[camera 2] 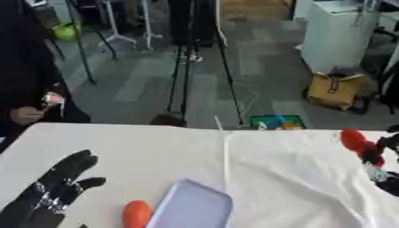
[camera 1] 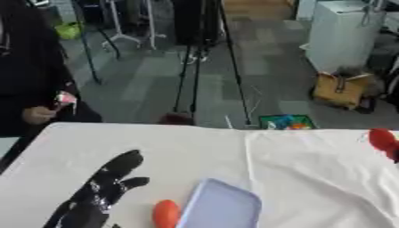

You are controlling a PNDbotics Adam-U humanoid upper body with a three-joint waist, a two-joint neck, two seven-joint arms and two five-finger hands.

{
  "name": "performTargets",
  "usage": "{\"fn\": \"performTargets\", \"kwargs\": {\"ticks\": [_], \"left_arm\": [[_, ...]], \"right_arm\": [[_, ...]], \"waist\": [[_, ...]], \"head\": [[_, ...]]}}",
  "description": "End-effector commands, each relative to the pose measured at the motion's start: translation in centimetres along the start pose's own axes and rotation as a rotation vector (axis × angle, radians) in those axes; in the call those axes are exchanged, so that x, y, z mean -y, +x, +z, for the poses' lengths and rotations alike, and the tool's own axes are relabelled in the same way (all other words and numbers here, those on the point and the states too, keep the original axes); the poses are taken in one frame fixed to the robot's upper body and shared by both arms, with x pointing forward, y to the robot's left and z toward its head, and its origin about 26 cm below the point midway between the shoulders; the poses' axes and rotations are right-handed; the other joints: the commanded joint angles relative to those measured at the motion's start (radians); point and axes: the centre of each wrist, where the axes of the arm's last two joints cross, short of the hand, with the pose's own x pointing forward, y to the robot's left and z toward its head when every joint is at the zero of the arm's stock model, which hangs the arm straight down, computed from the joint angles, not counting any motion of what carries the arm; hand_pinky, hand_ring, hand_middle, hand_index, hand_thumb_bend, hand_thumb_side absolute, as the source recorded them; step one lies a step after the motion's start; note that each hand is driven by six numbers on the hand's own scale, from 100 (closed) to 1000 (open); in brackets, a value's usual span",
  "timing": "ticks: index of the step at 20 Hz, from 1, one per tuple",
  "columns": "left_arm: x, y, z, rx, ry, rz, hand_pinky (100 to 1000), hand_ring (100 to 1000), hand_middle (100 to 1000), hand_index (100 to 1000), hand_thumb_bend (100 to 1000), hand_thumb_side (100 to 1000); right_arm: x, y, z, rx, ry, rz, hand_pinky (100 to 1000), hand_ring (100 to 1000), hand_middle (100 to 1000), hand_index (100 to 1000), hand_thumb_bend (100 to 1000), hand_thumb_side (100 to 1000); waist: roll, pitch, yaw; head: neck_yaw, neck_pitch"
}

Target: Pick up objects on the table and place them in the box.

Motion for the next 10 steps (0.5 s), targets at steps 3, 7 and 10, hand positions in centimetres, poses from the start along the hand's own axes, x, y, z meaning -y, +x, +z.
{"fn": "performTargets", "kwargs": {"ticks": [3,7,10], "left_arm": [[-0.4,0.5,-0.1,0.005,-0.013,-0.012,879,1000,960,924,137,1000],[-0.5,0.5,0.0,0.003,-0.011,-0.010,878,1000,960,924,137,1000],[-0.5,0.5,0.0,0.003,-0.010,-0.009,878,1000,960,924,138,1000]], "right_arm": [[3.2,-0.9,-1.2,0.033,-0.056,0.031,775,721,134,520,100,505],[4.6,-0.5,-1.8,0.059,-0.081,0.019,774,713,130,518,100,503],[5.6,0.0,-2.2,0.081,-0.096,0.012,774,709,129,517,100,501]], "waist": [[-0.005,-0.032,-0.003],[-0.008,-0.040,-0.004],[-0.009,-0.044,-0.006]], "head": [[0.006,0.005],[0.007,0.008],[0.008,0.011]]}}
